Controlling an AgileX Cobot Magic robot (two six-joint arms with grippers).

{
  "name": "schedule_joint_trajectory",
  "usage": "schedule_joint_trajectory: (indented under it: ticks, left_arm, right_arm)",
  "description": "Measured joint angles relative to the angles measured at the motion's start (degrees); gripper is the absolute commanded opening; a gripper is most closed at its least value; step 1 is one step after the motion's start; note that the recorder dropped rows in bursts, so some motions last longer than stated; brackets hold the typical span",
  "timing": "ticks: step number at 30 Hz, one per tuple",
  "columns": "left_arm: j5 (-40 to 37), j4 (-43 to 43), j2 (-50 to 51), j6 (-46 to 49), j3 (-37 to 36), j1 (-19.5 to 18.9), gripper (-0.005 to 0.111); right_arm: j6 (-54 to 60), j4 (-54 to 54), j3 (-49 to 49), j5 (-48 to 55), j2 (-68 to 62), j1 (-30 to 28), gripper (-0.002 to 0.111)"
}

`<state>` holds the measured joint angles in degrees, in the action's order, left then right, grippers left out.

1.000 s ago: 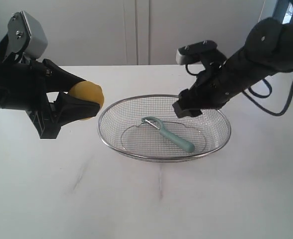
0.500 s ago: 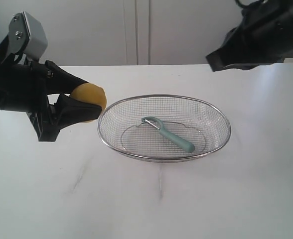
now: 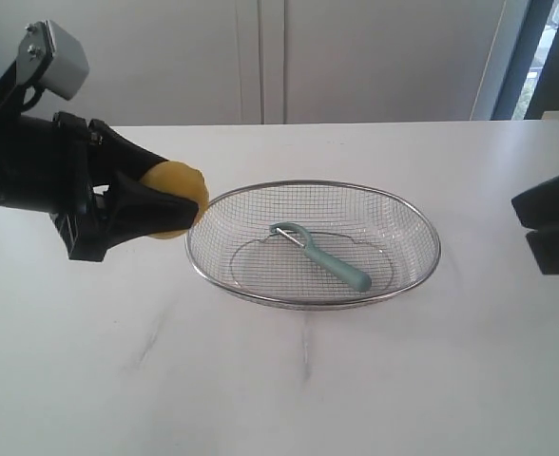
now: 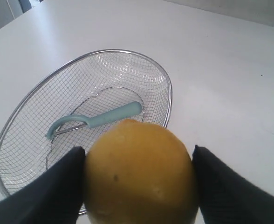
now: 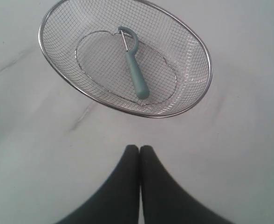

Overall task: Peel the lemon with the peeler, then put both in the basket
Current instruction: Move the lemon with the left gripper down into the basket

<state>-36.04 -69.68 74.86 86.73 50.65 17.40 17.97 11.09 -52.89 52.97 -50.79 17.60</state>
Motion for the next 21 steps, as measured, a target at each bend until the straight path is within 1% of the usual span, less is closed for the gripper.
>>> schedule_joint_trajectory:
  ticks: [4,7,10,13,15,17,18,19,21]
  left_arm:
    - [0.43,7.39,0.00,-7.96,5.55,0.11,0.000]
    - [3.93,16.02,-0.11,-16.88,10.50,1.86,0.000]
    - [8.18,29.24,0.34,-28.12,15.36,4.90,0.000]
    - [8.60,48.28,2.26,-43.60,19.45,7.93,0.000]
    - [5.91,63.13,4.79,-57.45,22.18,9.52,0.000]
    - [0.54,76.50,8.18,-69.99,24.43,10.64,0.000]
    - [-1.91,80.22,9.99,-74.02,25.23,11.09,0.000]
    - [-4.63,82.88,11.39,-76.13,26.13,11.44,0.000]
    - [-7.87,85.96,14.25,-78.95,27.52,12.97,0.000]
  right_arm:
    - [-2.52,-0.10,3.15,-2.25,1.60,0.00,0.000]
    - [-3.24,-0.10,3.37,-2.26,1.60,0.00,0.000]
    - [-3.53,0.02,3.37,-2.17,1.69,0.00,0.000]
    - [-3.66,0.14,3.37,-2.17,1.69,0.00,0.000]
    - [-3.78,0.14,3.37,-2.17,1.69,0.00,0.000]
    - [-3.78,0.14,3.37,-2.17,1.69,0.00,0.000]
    - [-3.88,0.14,3.37,-2.17,1.69,0.00,0.000]
    - [-3.88,0.14,3.37,-2.17,1.69,0.00,0.000]
    - [-3.99,0.14,3.37,-2.17,1.69,0.00,0.000]
